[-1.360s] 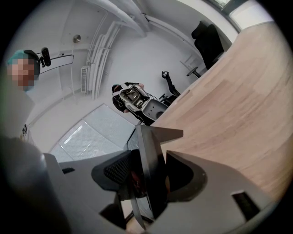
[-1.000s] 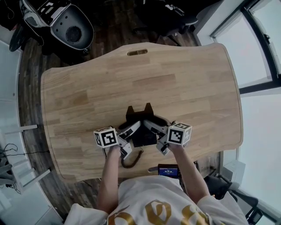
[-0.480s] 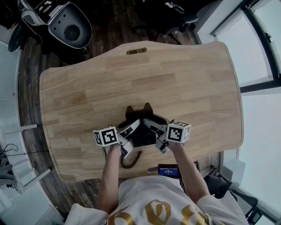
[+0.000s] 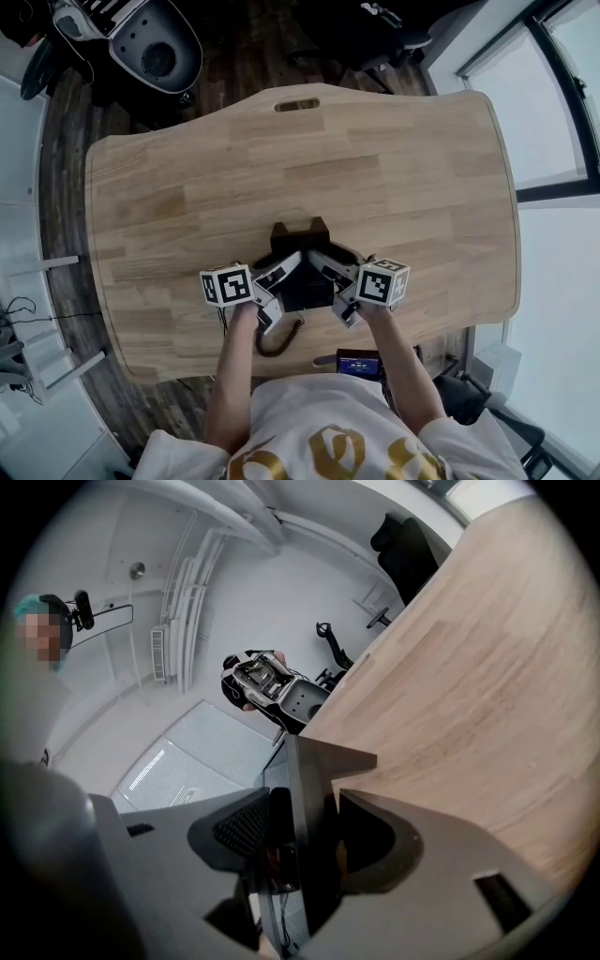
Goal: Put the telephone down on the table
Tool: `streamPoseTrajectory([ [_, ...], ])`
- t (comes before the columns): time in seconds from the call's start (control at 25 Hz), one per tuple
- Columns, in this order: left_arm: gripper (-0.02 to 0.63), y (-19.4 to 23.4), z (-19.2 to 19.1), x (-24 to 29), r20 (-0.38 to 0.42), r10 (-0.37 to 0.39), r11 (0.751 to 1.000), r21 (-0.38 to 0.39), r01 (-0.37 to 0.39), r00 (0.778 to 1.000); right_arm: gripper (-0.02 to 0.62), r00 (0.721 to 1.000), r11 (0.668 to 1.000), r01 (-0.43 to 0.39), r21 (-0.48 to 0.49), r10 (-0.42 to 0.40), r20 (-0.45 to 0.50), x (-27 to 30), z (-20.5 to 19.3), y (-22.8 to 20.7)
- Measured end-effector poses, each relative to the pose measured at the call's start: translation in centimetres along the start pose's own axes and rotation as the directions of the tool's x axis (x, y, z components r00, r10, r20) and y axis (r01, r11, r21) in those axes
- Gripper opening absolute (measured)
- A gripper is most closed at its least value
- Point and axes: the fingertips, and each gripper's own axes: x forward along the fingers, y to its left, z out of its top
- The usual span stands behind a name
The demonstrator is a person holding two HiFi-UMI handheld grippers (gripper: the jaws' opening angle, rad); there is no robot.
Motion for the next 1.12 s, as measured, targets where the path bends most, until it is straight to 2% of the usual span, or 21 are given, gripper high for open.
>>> streamPoseTrajectory([
  [0.12,0.239,0.0,0.0,0.1,-0.004,0.004,1.0,0.007,-0.004,1.0,0.228,1.0,1.0,0.003,-0.005,-0.003,-0.002,0.1,-0.1,-0.1],
  [0.28,0.239,0.2,0.0,0.0,0.0,0.011,1.0,0.018,-0.011,1.0,0.229,0.999,0.997,0.041,-0.059,-0.041,-0.002,0.3,-0.2,0.1],
  [0.44,0.272,0.6,0.1,-0.2,0.024,0.054,0.998,0.044,-0.055,0.998,0.229,0.998,0.997,0.055,-0.06,-0.056,-0.008,0.2,-0.3,0.0],
  [0.52,0.272,0.5,0.2,-0.3,0.037,0.087,0.992,0.094,-0.09,0.996,0.229,0.998,0.996,0.062,-0.066,-0.064,-0.022,0.2,-0.3,0.1],
  [0.64,0.272,0.1,0.6,-0.5,0.053,0.149,0.959,0.234,-0.158,0.987,0.229,0.995,0.992,0.095,-0.087,-0.098,-0.034,0.1,-0.3,0.1],
  [0.72,0.272,-0.2,0.8,-0.6,0.055,0.174,0.937,0.298,-0.182,0.983,0.23,0.991,0.986,0.124,-0.111,-0.128,-0.027,-0.1,-0.1,0.2],
  [0.88,0.272,-0.3,0.9,-0.9,0.07,0.196,0.926,0.315,-0.208,0.978,0.229,0.982,0.963,0.183,-0.196,-0.189,-0.013,-0.6,0.1,0.2],
  [1.0,0.273,-0.5,1.2,-1.4,0.092,0.217,0.911,0.339,-0.235,0.972,0.229,0.979,0.958,0.201,-0.205,-0.205,-0.001,-1.3,0.5,0.3],
  [1.04,0.273,-0.7,1.3,-1.7,0.1,0.22,0.9,0.363,-0.241,0.97,0.229,0.978,0.958,0.205,-0.202,-0.208,0.007,-1.5,0.7,0.3],
  [1.12,0.273,-1.3,1.6,-2.3,0.129,0.225,0.863,0.435,-0.259,0.966,0.229,0.976,0.956,0.215,-0.198,-0.214,0.023,-2.0,0.9,0.4],
])
